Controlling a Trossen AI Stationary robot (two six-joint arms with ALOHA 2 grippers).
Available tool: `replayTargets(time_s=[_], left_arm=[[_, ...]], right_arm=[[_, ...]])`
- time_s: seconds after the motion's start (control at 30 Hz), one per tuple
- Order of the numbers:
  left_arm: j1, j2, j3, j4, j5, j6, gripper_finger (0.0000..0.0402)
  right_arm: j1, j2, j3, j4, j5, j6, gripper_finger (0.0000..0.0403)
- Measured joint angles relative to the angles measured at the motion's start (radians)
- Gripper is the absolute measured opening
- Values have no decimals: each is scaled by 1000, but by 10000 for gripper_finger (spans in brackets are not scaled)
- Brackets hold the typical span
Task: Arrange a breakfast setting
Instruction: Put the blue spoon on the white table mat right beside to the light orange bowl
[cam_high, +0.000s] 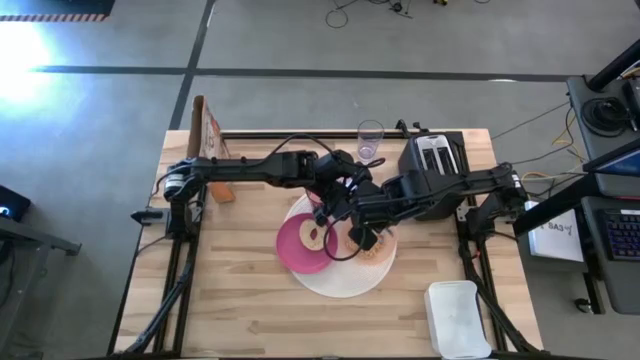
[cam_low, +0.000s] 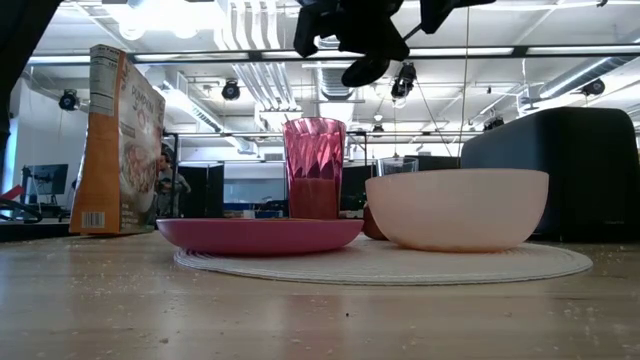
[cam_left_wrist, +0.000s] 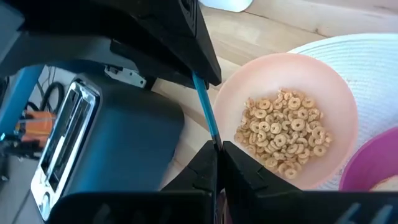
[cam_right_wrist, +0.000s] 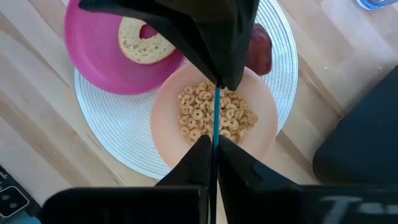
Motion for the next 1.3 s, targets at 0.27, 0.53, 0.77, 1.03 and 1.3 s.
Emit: replayTargets(time_s=[0.27, 0.53, 0.77, 1.03, 1.3], left_arm=[[-22, 0, 0, 2, -140, -111, 33], [-26, 0, 0, 2, -147, -134, 106], [-19, 0, 10, -3, -153, -163, 133], [22, 0, 10, -5, -151, -185, 121], [51, 0, 8, 15, -154, -189, 112]], right_arm=[[-6, -1, -1, -6, 3, -3, 9], [-7, -1, -1, -2, 0, -6, 8], [-12, 0, -1, -23, 45, 9, 8], [-37, 2, -1, -61, 87, 27, 8], [-78, -4, -7, -75, 98, -5, 8]])
